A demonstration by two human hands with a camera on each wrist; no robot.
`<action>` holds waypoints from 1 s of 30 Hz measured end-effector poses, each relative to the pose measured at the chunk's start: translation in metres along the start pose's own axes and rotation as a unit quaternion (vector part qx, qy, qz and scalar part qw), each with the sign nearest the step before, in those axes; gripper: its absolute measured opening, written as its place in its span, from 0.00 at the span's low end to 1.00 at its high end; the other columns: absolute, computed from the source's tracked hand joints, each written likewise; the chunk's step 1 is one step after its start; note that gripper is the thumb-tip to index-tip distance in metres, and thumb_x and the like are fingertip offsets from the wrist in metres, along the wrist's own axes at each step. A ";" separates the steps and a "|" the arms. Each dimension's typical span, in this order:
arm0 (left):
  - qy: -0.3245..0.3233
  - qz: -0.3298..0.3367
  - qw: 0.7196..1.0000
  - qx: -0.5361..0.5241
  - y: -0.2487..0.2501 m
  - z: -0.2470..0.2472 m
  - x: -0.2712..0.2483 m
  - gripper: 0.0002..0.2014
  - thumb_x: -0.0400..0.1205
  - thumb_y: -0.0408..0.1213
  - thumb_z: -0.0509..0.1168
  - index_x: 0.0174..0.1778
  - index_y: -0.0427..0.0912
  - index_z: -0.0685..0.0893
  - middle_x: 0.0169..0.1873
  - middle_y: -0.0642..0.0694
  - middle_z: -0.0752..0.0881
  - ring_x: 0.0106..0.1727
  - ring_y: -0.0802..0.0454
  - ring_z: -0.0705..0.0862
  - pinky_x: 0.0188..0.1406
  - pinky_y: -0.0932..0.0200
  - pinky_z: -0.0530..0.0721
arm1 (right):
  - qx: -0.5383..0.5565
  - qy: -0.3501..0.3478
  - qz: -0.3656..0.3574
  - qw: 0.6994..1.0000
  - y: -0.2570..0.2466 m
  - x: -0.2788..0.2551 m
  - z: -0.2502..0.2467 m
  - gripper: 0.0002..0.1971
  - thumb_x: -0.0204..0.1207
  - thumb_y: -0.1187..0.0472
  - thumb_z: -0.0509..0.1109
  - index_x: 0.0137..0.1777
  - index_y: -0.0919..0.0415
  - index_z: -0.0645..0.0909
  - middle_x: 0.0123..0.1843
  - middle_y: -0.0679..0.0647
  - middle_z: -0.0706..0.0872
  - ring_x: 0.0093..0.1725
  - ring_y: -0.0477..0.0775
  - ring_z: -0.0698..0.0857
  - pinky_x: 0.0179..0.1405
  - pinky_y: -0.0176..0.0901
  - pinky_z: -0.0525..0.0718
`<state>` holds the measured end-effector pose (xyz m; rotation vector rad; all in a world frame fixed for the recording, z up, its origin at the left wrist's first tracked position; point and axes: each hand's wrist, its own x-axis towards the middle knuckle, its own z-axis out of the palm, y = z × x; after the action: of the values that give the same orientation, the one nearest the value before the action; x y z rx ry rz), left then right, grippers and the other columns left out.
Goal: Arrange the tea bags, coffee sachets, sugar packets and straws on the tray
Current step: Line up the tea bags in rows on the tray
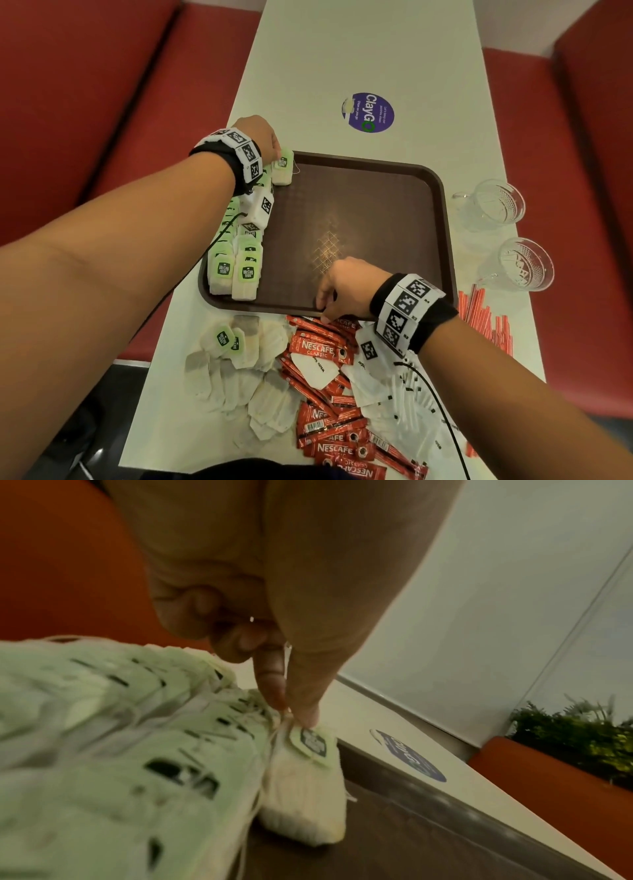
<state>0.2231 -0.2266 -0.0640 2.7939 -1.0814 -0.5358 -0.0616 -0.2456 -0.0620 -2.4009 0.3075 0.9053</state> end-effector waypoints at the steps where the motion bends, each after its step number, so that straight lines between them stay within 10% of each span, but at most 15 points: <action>1: 0.006 -0.006 1.000 0.006 0.001 0.001 0.002 0.09 0.82 0.42 0.70 0.49 0.41 0.90 0.48 0.46 0.89 0.48 0.44 0.86 0.44 0.54 0.82 | -0.001 0.000 0.000 1.000 0.000 0.000 0.000 0.12 0.71 0.52 0.81 0.54 0.51 0.91 0.50 0.44 0.90 0.49 0.46 0.86 0.53 0.43 0.87; 8: -0.014 0.003 0.998 0.061 0.023 0.015 -0.007 0.22 0.78 0.55 0.71 0.31 0.41 0.77 0.29 0.45 0.80 0.29 0.48 0.77 0.24 0.59 0.69 | 0.008 0.005 0.006 1.000 0.001 0.001 0.003 0.11 0.71 0.52 0.82 0.52 0.49 0.91 0.47 0.43 0.90 0.48 0.46 0.86 0.54 0.44 0.86; 21: 0.056 0.101 0.989 -0.092 -0.001 -0.004 -0.088 0.14 0.80 0.59 0.67 0.47 0.53 0.82 0.41 0.56 0.83 0.44 0.54 0.82 0.43 0.56 0.78 | -0.045 0.040 0.012 0.998 -0.014 -0.008 0.010 0.14 0.75 0.51 0.76 0.59 0.50 0.87 0.51 0.45 0.89 0.52 0.50 0.85 0.54 0.45 0.85; 30: -0.166 0.207 0.963 -0.039 -0.065 0.016 -0.208 0.07 0.79 0.51 0.74 0.51 0.62 0.86 0.44 0.66 0.87 0.38 0.77 0.79 0.42 0.67 0.74 | -0.067 0.052 -0.095 0.992 -0.058 -0.011 0.033 0.25 0.68 0.48 0.82 0.65 0.47 0.84 0.56 0.50 0.79 0.58 0.53 0.77 0.56 0.49 0.81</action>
<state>0.1157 -0.0393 -0.0335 2.3564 -1.6131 -0.9833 -0.0650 -0.1790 -0.0508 -2.5550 0.0558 0.7372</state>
